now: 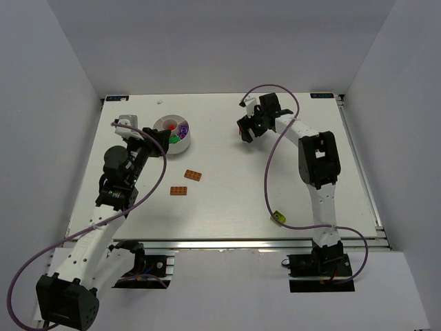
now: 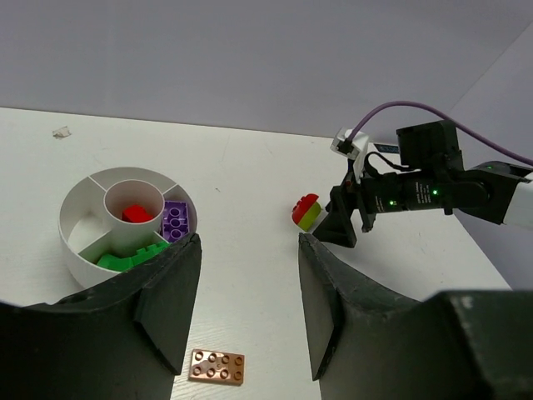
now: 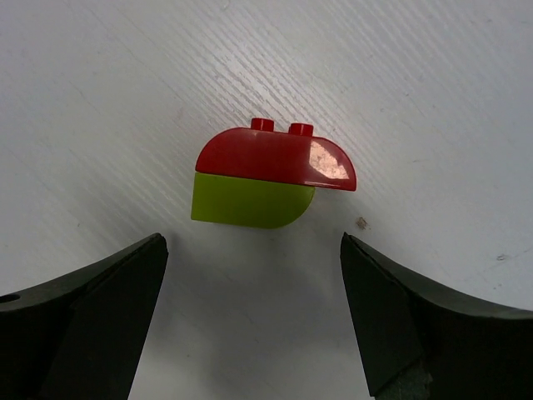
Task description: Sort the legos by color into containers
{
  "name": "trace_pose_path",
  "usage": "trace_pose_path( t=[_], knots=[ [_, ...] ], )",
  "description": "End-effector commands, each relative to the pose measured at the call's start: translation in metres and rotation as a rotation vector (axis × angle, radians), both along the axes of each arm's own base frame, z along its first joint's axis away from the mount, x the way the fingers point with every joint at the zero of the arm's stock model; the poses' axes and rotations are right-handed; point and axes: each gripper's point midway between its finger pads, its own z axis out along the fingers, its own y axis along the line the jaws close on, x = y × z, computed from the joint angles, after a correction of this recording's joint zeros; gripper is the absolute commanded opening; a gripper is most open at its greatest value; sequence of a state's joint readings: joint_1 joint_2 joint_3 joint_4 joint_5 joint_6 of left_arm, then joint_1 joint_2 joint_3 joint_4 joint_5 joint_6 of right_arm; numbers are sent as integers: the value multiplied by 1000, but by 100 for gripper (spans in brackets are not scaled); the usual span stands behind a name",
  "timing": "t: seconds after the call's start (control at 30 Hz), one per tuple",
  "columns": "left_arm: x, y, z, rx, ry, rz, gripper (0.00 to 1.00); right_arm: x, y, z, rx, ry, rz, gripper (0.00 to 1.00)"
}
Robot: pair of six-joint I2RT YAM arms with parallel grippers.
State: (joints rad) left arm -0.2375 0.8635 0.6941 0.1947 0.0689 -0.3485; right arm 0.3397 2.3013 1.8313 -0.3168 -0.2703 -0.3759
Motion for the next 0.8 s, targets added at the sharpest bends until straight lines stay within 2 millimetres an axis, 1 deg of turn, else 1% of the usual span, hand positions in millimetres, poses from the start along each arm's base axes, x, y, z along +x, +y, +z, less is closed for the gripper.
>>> trace_pose_path(
  t=[0.0, 0.2, 0.23, 0.27, 0.33, 0.37, 0.4, 0.5, 0.67, 0.77],
  knots=[
    [0, -2, 8, -1, -18, -16, 60, 12, 5, 20, 21, -51, 28, 89],
    [1, -2, 8, 1, -17, -17, 60, 15, 13, 15, 52, -49, 50, 87],
    [1, -3, 8, 2, -16, -20, 60, 17, 15, 17, 61, -52, 48, 87],
    [1, -2, 8, 1, -16, -17, 60, 17, 17, 13, 64, -43, 49, 86],
    [1, -3, 7, 2, -14, -19, 60, 21, 19, 13, 72, -44, 42, 85],
    [1, -3, 7, 2, -13, -20, 60, 21, 19, 9, 69, -37, 43, 85],
    [1, -3, 7, 2, -13, -20, 60, 23, 20, 11, 74, -41, 38, 85],
    [1, -4, 6, 3, -11, -23, 60, 25, 20, 5, 69, -34, 32, 83],
    [1, -4, 6, 1, -12, -26, 60, 28, 19, 5, 60, -42, 23, 82],
    [1, -5, 6, 1, -12, -28, 60, 30, 20, 8, 60, -57, 32, 80]
  ],
)
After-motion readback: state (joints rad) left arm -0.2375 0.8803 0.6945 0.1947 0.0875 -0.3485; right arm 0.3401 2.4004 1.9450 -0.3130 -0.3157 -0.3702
